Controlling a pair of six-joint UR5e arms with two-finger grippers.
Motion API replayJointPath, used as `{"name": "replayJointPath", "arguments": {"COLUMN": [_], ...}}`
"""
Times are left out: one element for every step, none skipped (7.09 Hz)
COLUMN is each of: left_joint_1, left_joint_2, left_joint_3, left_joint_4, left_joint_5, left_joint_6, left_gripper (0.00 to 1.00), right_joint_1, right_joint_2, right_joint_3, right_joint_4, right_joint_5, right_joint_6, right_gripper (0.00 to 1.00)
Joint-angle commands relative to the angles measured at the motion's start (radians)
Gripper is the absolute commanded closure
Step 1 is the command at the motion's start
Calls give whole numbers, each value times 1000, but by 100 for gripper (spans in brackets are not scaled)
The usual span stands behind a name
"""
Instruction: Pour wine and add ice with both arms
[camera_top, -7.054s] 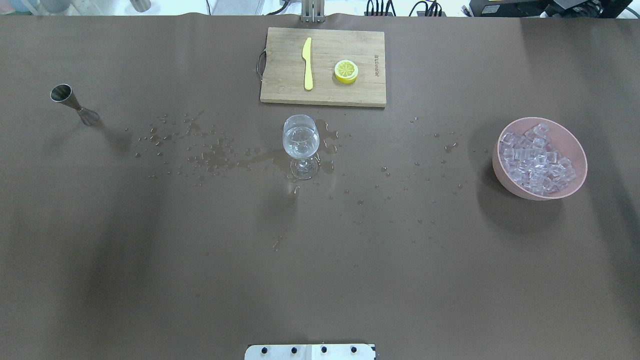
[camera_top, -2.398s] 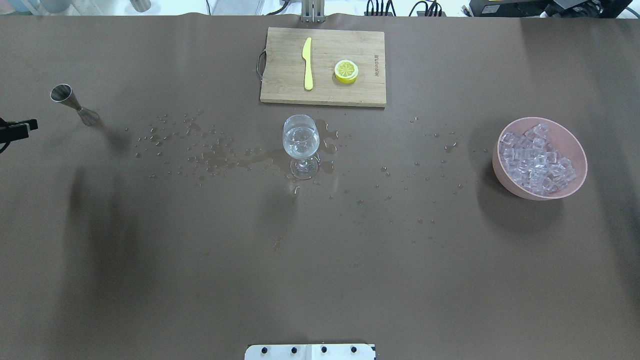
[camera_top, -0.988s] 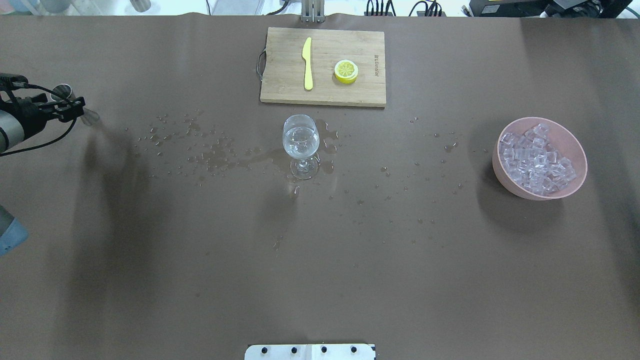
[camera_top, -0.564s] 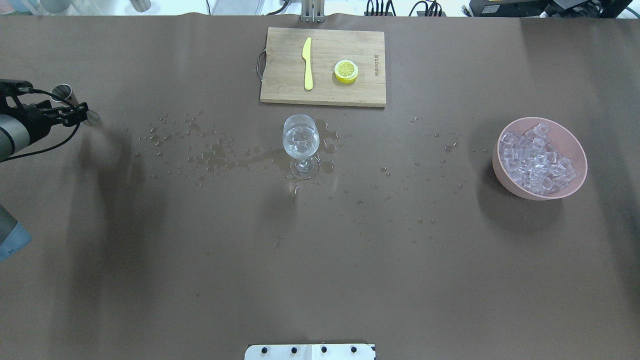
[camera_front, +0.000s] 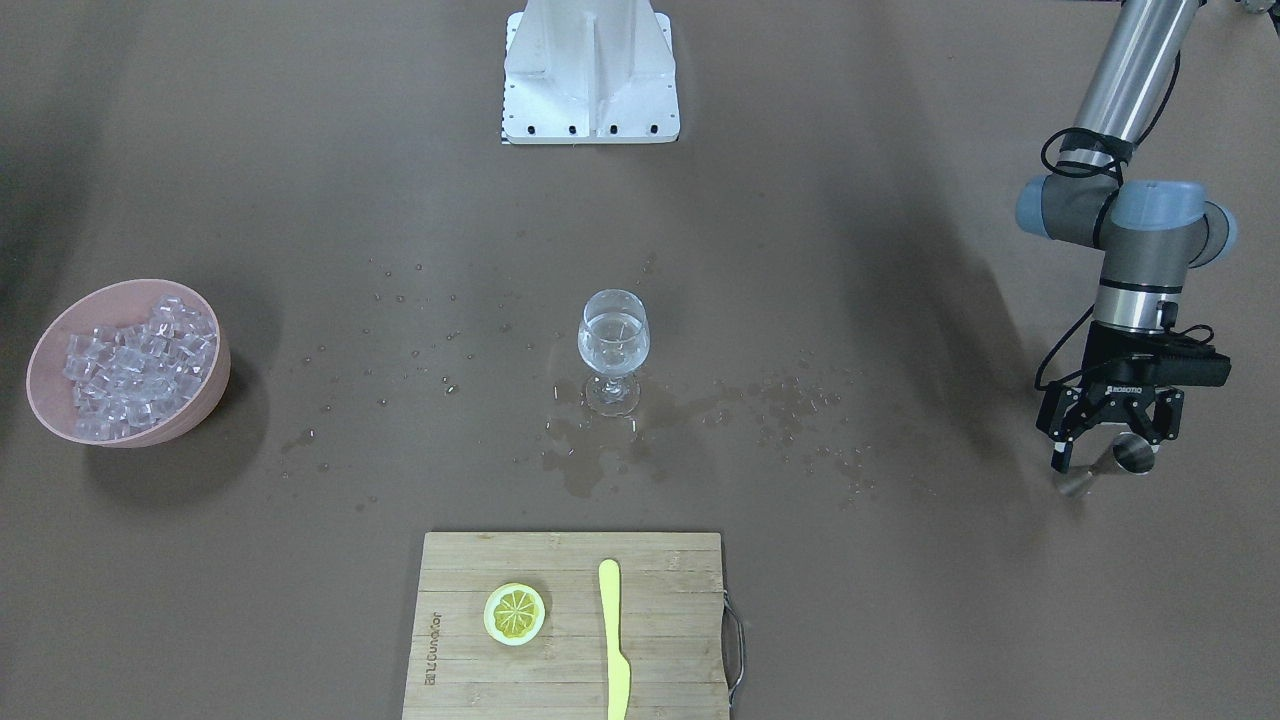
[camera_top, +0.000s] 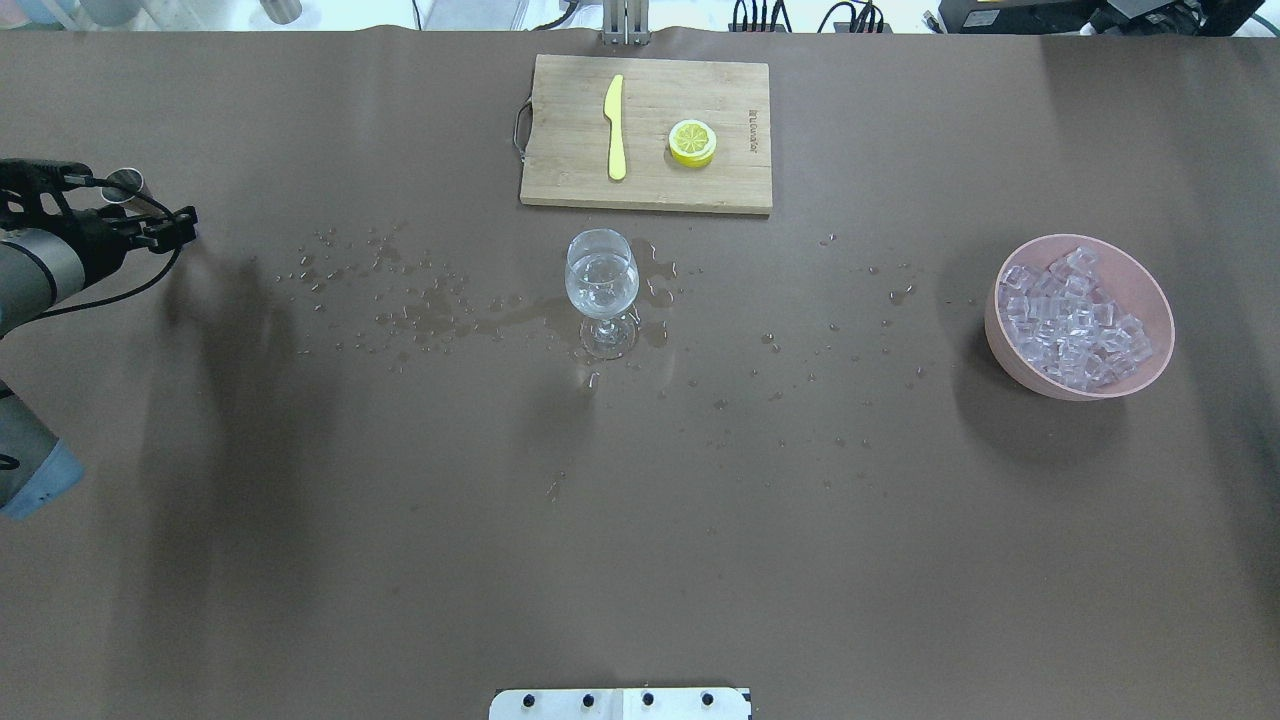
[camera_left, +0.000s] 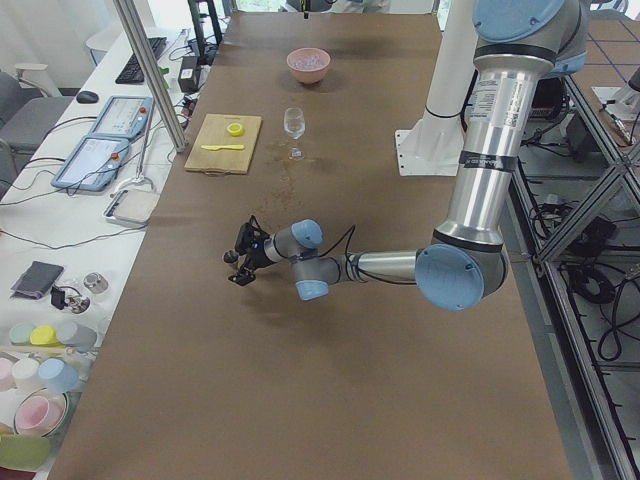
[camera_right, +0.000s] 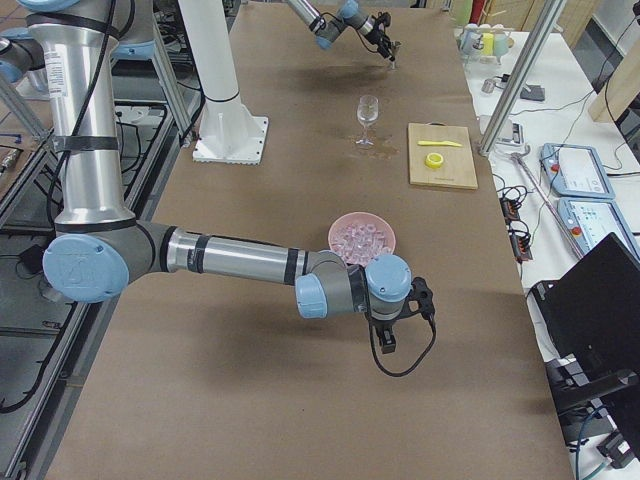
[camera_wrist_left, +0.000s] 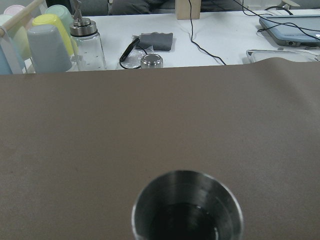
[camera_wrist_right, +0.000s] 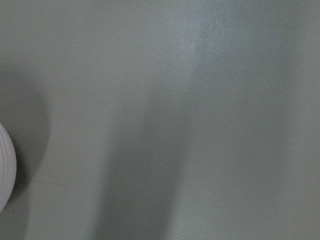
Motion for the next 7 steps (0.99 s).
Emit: {"name": "replayJointPath", "arguments": {"left_joint_1": [4, 4, 4, 4, 4, 4, 2], "left_joint_2": [-7, -11, -14, -16, -25, -28, -28], "left_joint_3": [10, 23, 27, 31, 37, 45, 45], "left_joint_4": [-1, -1, -1, 0, 0, 0, 0], "left_joint_5": [0, 0, 0, 0, 2, 2, 2], "left_joint_6": [1, 1, -1, -1, -3, -1, -3], "left_gripper": [4, 5, 5, 5, 6, 14, 32], "right_joint_1": [0, 0, 0, 0, 0, 0, 0], "right_joint_2": [-1, -1, -1, -1, -1, -1, -1], "right_joint_3": [7, 7, 7, 11, 11, 11, 11], "right_joint_4": [0, 0, 0, 0, 0, 0, 0], "right_joint_5": [2, 2, 4, 4, 4, 4, 4], "right_joint_6": [0, 0, 0, 0, 0, 0, 0], "right_gripper": [0, 0, 0, 0, 0, 0, 0]}}
